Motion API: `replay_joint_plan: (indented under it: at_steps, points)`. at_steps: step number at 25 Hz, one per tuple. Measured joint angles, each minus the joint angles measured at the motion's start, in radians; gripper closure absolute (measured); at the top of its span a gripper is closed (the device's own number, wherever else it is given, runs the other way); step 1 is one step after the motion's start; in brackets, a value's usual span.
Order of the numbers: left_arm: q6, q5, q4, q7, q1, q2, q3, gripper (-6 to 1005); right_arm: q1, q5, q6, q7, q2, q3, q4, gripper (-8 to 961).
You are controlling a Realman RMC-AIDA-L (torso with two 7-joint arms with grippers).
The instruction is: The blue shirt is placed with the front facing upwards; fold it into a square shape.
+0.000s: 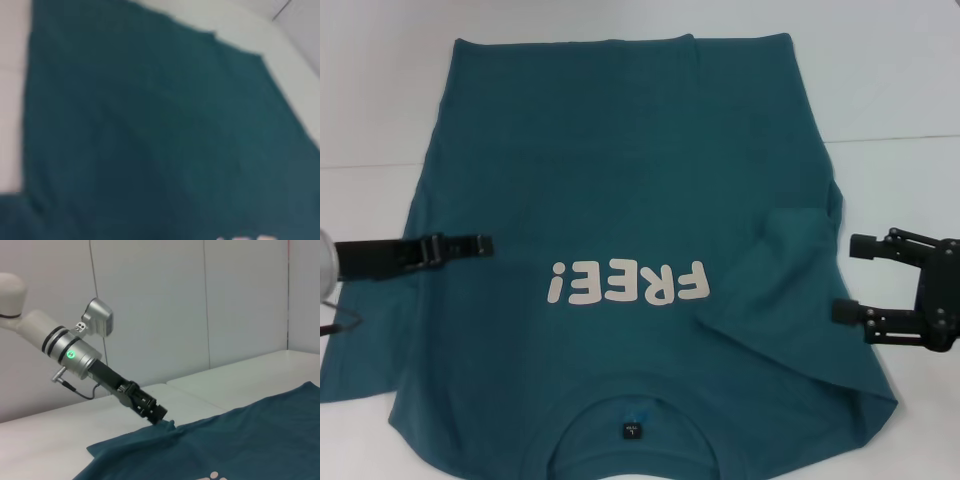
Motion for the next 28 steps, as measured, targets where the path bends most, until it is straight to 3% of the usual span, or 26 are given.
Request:
replay_joint_plan:
  at_steps: [4, 10, 14, 28]
  points:
    - [0.063, 0.119, 0.076, -0.151, -0.006, 0.003, -0.003, 125, 0.017, 0.0, 0.017, -0.002, -0.001, -0.004, 0.019, 31]
    - [0.119, 0.163, 0.18, -0.247, 0.012, 0.012, -0.01, 125, 0.03, 0.0, 0.025, -0.003, 0.0, 0.002, 0.059, 32]
    - [0.152, 0.236, 0.186, -0.298, 0.008, 0.031, -0.012, 124, 0.036, 0.002, 0.038, -0.003, -0.003, 0.002, 0.089, 32]
    - [0.231, 0.359, 0.187, -0.32, 0.02, 0.043, -0.096, 125, 0.051, 0.019, 0.077, -0.021, -0.005, -0.006, 0.158, 33]
